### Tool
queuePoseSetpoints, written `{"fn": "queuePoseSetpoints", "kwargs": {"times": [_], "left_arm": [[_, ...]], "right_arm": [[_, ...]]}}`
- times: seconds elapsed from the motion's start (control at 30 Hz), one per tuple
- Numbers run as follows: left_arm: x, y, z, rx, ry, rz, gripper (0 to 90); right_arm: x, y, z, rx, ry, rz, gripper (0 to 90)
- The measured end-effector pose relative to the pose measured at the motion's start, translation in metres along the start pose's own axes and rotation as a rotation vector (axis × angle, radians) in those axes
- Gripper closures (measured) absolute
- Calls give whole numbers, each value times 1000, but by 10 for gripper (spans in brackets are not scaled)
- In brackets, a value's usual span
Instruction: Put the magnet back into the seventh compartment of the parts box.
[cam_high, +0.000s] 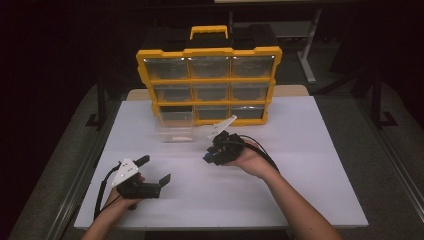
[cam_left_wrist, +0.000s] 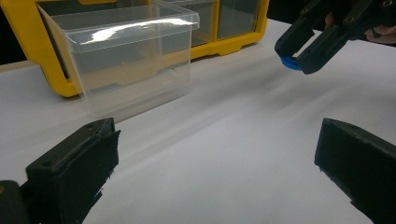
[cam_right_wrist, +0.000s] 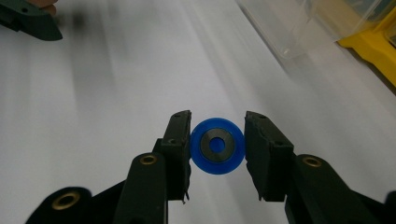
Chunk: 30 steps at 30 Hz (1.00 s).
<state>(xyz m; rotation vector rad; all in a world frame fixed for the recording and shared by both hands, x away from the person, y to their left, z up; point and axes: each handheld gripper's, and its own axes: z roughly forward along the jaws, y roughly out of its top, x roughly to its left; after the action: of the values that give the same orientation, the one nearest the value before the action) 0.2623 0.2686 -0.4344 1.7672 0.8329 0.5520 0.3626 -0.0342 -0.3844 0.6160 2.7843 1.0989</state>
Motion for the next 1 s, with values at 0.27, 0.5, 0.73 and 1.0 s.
{"fn": "queuePoseSetpoints", "kwargs": {"times": [0.27,0.5,0.73,1.0], "left_arm": [[0,0,0,2,-1,4,0],[0,0,0,2,-1,4,0],[0,0,0,3,-2,4,0],[0,0,0,5,-1,7,0]], "right_arm": [[-2,6,-1,-6,-4,6,609],[-4,13,-3,-13,-4,8,610],[-7,18,-3,-22,-7,-1,609],[-11,26,-3,-36,-10,6,610]]}}
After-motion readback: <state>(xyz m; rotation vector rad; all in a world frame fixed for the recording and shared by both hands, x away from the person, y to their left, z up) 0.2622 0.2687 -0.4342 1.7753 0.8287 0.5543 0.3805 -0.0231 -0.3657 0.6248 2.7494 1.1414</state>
